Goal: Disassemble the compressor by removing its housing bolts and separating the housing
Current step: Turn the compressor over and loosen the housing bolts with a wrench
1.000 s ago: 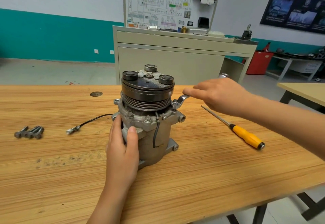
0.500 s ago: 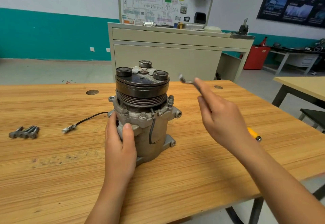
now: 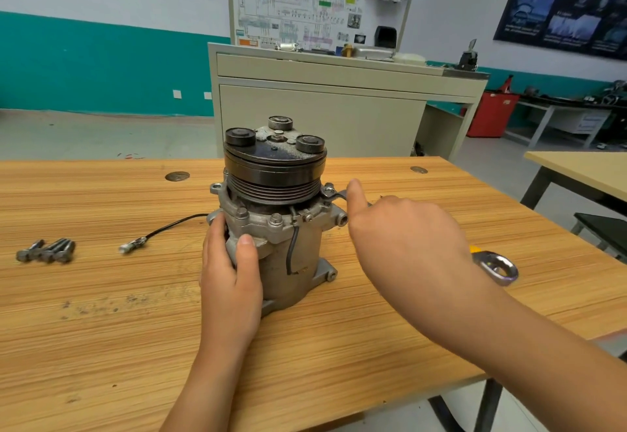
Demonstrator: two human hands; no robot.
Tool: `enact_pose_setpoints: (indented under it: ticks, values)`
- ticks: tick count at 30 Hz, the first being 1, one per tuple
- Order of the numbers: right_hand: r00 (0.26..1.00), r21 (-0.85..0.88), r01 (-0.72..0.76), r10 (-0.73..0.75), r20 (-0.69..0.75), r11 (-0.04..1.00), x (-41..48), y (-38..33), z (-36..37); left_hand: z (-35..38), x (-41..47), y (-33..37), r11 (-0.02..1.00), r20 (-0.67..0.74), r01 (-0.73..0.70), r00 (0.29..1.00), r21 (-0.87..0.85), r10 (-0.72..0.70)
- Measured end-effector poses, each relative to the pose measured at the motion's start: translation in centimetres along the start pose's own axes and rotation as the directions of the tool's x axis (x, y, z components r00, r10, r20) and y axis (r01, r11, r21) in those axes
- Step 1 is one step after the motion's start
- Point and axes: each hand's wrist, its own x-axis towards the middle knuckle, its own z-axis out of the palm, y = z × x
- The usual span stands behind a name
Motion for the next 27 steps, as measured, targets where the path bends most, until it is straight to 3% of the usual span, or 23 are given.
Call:
enact_pose_setpoints:
  ticks: [8, 15, 20, 25, 27]
  values:
    - [0.996, -0.136, 0.068, -0.075, -0.049, 0.988, 0.1, 0.3, 1.3, 0.1, 0.0, 0.1, 1.000, -0.001, 0.019, 1.000, -0.012, -0.019]
    - [0.933, -0.322, 0.269, -0.329, -0.148, 0.908, 2.6, 5.1, 1.9, -0.3, 0.1, -0.1, 1.000, 0.018, 0.014, 1.000, 0.004, -0.014]
    - [0.887, -0.300, 0.389, -0.442, -0.135, 0.871, 5.2, 7.5, 3.4, -0.1, 0.0, 0.1, 1.000, -0.009, 0.018, 1.000, -0.008, -0.018]
    - [0.797, -0.162, 0.438, -0.465, -0.386, 0.884, 8.5, 7.7, 5.6, -0.1, -0.1, 0.2, 0.999, -0.011, 0.032, 0.999, -0.016, -0.032]
    - [0.671, -0.073, 0.457, -0.398, -0.626, 0.886, 10.2, 6.6, 6.8, 0.0, -0.1, 0.2, 0.999, -0.018, 0.038, 0.999, -0.026, -0.038]
